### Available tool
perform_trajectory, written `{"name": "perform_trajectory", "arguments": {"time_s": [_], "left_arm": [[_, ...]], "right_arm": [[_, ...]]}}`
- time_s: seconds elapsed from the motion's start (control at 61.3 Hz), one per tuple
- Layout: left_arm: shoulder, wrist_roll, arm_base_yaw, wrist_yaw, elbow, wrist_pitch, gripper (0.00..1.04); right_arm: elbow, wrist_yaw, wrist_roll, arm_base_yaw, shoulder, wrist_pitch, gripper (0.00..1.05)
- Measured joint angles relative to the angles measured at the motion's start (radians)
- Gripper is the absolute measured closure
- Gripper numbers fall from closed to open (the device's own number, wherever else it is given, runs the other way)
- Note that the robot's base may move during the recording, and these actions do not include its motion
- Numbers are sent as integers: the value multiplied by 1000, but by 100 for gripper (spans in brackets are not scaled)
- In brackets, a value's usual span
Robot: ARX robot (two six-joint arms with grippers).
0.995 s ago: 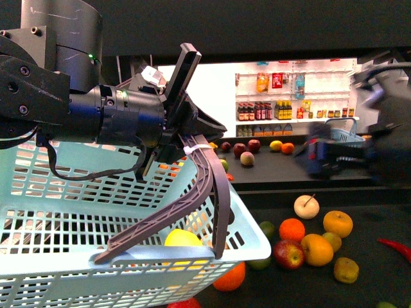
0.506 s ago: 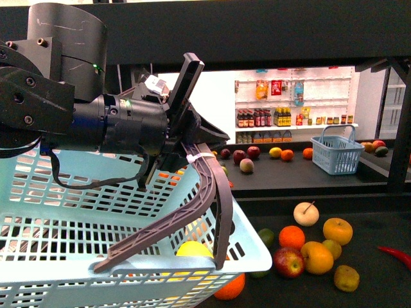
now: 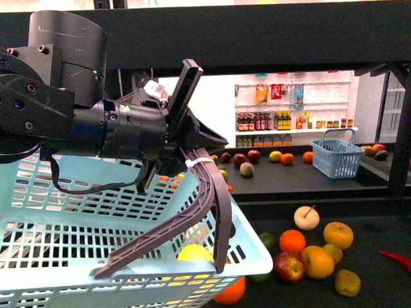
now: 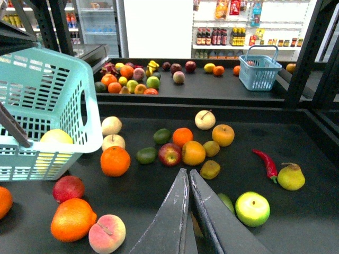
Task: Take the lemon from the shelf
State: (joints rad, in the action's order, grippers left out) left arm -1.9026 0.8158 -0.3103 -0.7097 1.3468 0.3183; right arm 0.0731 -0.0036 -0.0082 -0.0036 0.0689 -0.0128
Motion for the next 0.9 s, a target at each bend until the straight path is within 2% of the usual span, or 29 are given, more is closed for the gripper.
{"name": "perform_trajectory", "arguments": {"time_s": [0.636, 0.669, 0.734, 0.897], "left_arm": [[0, 1, 0, 0, 0, 0, 98], [0, 0, 0, 0, 0, 0, 98], [0, 0, 0, 0, 0, 0, 98], [0, 0, 0, 0, 0, 0, 98]], "right_arm": [[-58, 0, 0, 1, -63, 10, 98], [-58, 1, 0, 1, -63, 10, 93], [-58, 1, 0, 1, -63, 10, 78], [-58, 1, 0, 1, -63, 10, 52]]}}
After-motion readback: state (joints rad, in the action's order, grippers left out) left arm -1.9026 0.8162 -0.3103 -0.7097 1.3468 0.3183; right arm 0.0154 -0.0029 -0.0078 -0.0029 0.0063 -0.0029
